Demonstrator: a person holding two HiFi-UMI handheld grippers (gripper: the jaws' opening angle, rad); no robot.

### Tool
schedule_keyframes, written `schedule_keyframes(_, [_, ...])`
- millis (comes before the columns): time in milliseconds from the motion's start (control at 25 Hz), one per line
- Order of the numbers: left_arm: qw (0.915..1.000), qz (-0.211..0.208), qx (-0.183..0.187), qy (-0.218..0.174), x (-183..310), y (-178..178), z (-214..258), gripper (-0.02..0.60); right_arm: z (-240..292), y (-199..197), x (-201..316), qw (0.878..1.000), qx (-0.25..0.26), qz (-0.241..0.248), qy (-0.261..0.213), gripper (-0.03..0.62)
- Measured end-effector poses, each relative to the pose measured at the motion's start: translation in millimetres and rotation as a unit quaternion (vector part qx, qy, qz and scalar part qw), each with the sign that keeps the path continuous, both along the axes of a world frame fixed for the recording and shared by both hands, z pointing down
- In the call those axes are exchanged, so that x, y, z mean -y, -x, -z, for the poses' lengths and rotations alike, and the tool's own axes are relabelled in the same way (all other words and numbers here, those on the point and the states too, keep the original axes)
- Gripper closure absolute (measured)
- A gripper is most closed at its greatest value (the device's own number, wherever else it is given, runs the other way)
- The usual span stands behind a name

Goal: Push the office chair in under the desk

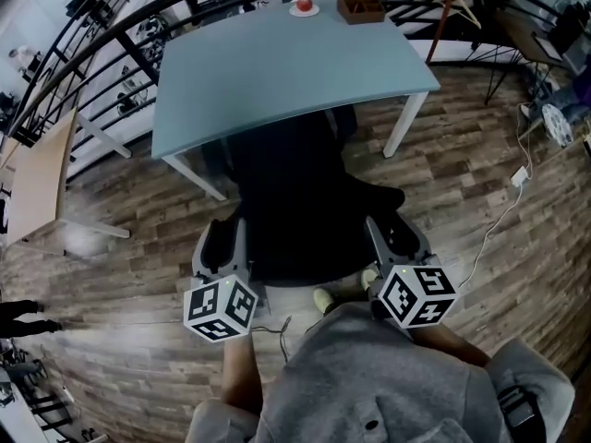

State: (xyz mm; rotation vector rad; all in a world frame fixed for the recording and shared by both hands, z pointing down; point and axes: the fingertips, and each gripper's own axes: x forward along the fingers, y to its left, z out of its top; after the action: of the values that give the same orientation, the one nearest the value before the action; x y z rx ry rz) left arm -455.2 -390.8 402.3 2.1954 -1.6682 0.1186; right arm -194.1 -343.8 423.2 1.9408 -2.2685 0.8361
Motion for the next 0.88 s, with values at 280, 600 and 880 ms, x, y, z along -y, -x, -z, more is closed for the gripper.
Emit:
schedule_keyframes(280, [0.9999,-0.011,-0.005,-0.005,19.2,14.2,-0.4,0.373,-1.1,14.8,16.7,1.0,-0.001,-0.009,-0.005,0.396])
schedule_keyframes(600, [0.9998,-0.012,0.01,-0.012,44.2,28.7,-2.3,0.373,-4.5,30.3,46.6,1.0,-0.019,0.002,-0.005,0.401])
schedule_keyframes(880, [0.9996,0.003,0.021,-0.016,70.2,43.0,-4.6,0.376,-6.9,43.7,81.2,0.999,-0.028,0.017,-0.007,0.404])
